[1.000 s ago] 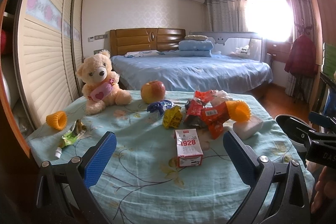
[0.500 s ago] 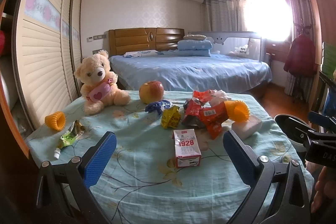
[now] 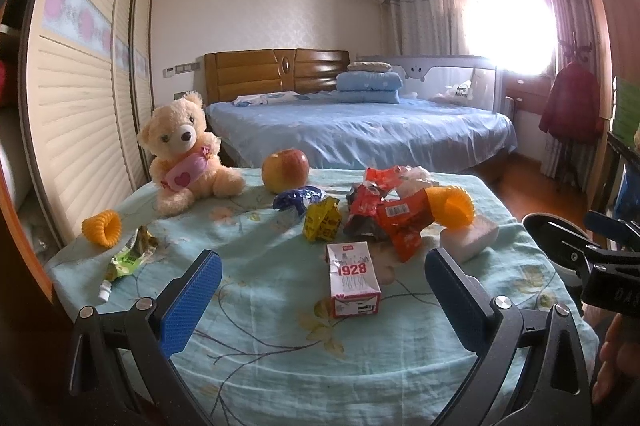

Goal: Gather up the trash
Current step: 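Grasp the milk carton with the left tool while the right tool grasps the foam block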

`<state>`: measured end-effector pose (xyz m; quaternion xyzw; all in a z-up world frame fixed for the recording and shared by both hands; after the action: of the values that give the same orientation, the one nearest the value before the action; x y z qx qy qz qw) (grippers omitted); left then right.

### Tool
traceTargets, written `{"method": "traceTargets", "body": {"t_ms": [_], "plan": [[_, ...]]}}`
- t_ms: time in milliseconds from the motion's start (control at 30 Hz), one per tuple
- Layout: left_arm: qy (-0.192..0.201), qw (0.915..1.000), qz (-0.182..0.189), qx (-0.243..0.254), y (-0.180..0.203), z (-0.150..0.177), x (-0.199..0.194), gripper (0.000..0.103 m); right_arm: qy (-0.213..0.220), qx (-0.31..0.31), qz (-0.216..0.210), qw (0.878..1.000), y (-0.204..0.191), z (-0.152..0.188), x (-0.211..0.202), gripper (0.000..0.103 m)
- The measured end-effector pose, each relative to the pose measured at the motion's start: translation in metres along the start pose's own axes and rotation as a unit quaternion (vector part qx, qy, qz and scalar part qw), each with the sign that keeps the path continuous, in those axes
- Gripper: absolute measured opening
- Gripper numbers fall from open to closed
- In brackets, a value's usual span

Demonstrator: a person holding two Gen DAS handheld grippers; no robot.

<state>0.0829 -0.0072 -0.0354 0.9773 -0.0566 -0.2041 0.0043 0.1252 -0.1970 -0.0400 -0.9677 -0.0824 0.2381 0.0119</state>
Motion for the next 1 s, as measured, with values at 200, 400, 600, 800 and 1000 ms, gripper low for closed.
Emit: {"method": "traceTargets", "body": {"t_ms": [200, 400, 600, 800, 1000], "plan": [[-0.015, 0.9999, 0.004, -0.004, -0.003, 0.002, 0.010, 0.102, -0.018, -0.003, -0.011, 1.000, 0.002, 0.003, 0.012, 0.103], [-0.048, 0.9988, 0.009, -0.004, -0.004, 0.006, 0.029, 0.102, -0.059, -0.016, -0.020, 0.998, 0.007, 0.011, 0.037, 0.103], [-0.098, 0.9951, 0.016, -0.008, -0.003, 0.012, 0.061, 0.102, -0.096, -0.022, -0.028, 0.995, 0.011, 0.019, 0.064, 0.103], [-0.142, 0.9894, 0.025, -0.017, -0.005, 0.017, 0.092, 0.102, -0.139, -0.039, -0.033, 0.989, 0.015, 0.025, 0.098, 0.103], [-0.170, 0.9848, 0.030, -0.020, -0.007, 0.020, 0.126, 0.102, -0.175, -0.075, -0.032, 0.981, 0.015, 0.029, 0.132, 0.103]]}}
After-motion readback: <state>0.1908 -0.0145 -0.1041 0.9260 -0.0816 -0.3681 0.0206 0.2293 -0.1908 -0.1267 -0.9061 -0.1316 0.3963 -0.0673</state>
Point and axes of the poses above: each gripper's, at about its wrist camera, not at the fingertips, and x roughly the way its jaws point, y to its right, z to its underside, the point moved 8 cm from there along x, roughly the way its jaws point, and after that the axes turned 7 degrees about z, right-handed, at the moved point
